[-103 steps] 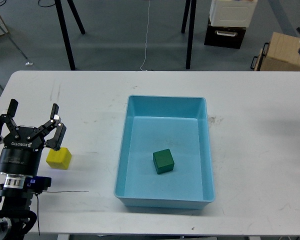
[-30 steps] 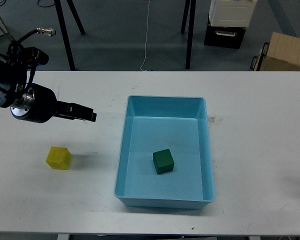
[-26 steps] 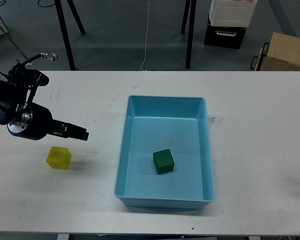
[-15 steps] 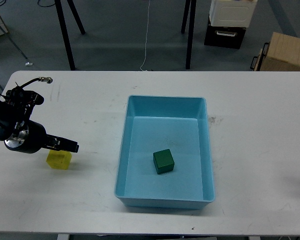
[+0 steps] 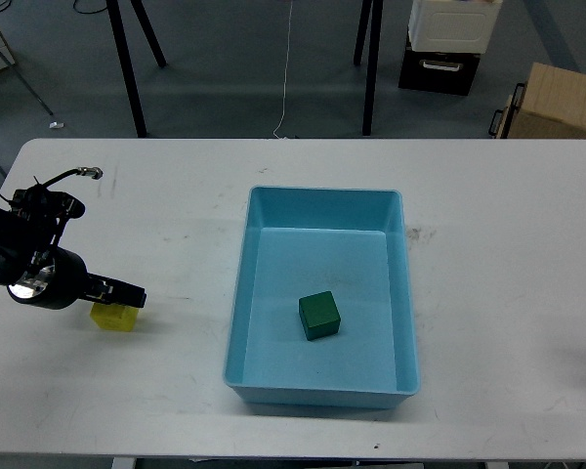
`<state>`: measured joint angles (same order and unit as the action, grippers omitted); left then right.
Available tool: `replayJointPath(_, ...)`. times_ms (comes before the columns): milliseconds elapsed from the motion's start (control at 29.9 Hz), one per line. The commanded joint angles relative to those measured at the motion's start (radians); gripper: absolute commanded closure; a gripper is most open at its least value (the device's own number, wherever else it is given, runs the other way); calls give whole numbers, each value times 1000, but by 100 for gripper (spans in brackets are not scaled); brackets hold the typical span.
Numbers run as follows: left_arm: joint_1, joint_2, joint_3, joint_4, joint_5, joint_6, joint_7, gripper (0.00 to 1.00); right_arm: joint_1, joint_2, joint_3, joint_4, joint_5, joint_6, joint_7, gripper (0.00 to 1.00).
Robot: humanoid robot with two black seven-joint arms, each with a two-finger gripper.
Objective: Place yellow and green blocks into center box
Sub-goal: 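Lower the left gripper onto the yellow cube and grasp it, then carry the yellow cube into the tub onto the green cube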
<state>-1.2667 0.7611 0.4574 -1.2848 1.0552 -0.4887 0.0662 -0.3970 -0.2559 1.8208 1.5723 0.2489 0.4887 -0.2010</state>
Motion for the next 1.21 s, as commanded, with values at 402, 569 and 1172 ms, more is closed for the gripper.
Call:
replayJointPath(402, 29, -23, -23, 2, 81, 0, 12, 79, -3, 0, -14, -3, -5, 0, -1, 0)
replayJointPath(569, 38, -17, -23, -2, 101, 0, 15, 97, -3, 0, -15, -5, -6, 0, -1, 0)
replayJointPath(1172, -278, -192, -125, -27, -63, 0, -2, 100, -9, -8, -14, -15, -8, -22, -1, 0)
